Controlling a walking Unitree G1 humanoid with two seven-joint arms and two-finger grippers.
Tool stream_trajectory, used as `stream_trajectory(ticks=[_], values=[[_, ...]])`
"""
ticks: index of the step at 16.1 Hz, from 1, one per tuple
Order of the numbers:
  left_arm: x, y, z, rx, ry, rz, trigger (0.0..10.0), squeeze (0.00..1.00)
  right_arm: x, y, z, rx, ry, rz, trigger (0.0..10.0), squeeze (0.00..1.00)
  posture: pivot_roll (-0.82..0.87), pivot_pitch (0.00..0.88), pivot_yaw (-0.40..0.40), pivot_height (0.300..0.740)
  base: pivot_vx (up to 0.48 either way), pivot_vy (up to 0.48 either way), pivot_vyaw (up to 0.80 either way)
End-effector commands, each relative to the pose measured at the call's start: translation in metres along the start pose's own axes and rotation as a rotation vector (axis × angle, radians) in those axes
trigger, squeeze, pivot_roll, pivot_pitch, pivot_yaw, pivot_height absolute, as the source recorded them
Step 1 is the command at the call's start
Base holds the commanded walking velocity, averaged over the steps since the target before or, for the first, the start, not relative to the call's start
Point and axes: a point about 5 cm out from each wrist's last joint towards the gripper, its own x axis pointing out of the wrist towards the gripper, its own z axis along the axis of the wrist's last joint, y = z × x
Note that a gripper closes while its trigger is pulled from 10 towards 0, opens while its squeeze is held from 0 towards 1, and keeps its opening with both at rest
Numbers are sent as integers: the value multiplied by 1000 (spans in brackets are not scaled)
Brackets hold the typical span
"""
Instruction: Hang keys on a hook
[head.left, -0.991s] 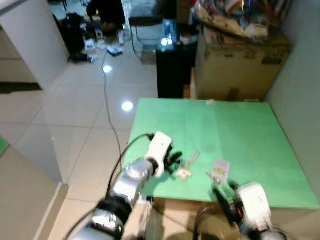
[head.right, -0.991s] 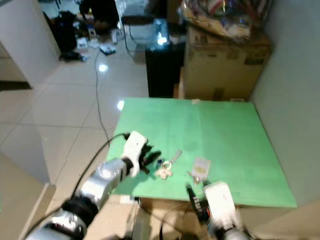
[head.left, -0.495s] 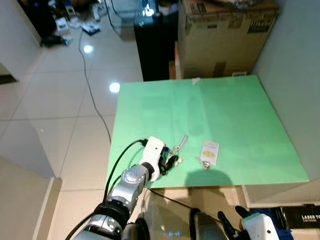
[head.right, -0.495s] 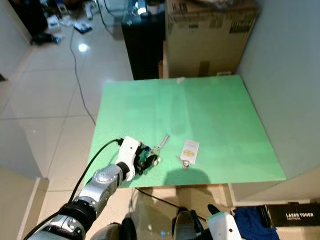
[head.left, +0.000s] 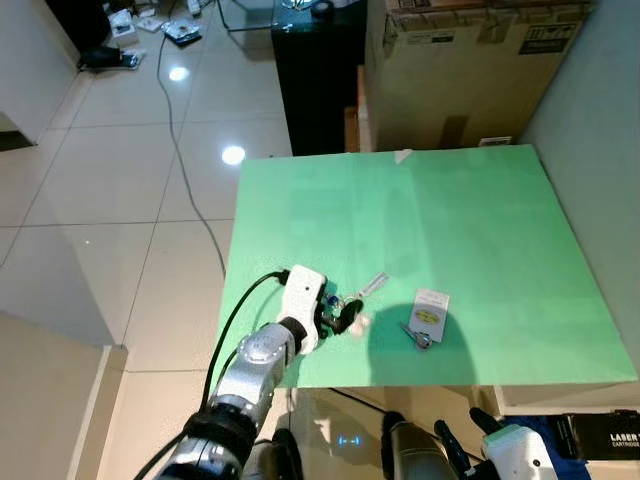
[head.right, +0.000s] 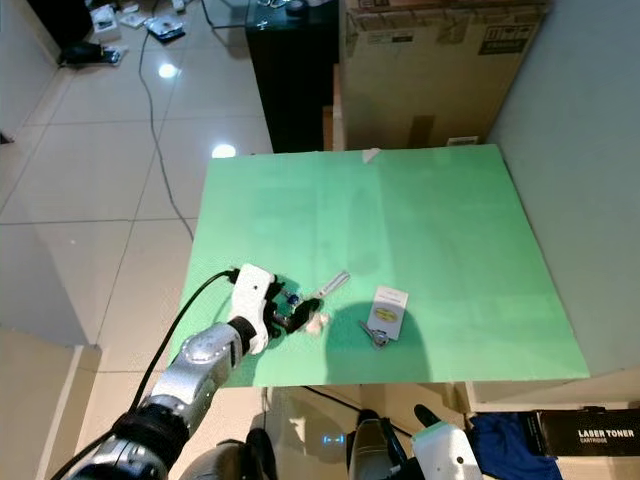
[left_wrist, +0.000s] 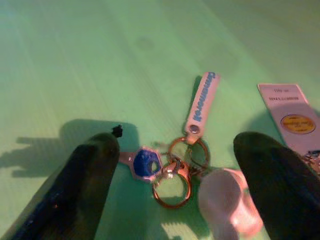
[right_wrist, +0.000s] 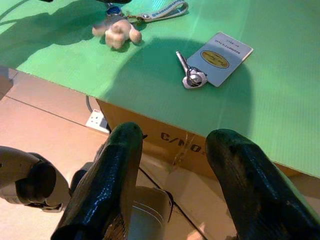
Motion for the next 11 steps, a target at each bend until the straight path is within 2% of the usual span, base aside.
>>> stream_trajectory(ticks=[1, 4, 5, 8, 11], values=[[-6, -3, -3, -30, 6, -13, 10000, 1000, -2, 2, -1, -5, 7, 8, 10000, 0, -339, 241, 127, 740, 0, 0, 0], [-19, -13, -1, -36, 5, -60, 10000, 1000, 1, 2, -2, -4, 4, 10, 10000, 0, -330, 224, 123, 740, 0, 0, 0], [-22, -17, -4, -41, 22, -62, 10000, 0, 3, 3, -1, -5, 2, 17, 10000, 0, -325, 216, 121, 740, 0, 0, 0], [-25, -25, -13, 1, 72, -62, 10000, 0, 7, 5, 2, -12, -9, 34, 10000, 0, -327, 210, 110, 740, 0, 0, 0], [-16, -30, -22, 9, 119, -39, 10000, 0, 9, 5, 9, -29, -26, 49, 10000, 0, -343, 206, 94, 740, 0, 0, 0]])
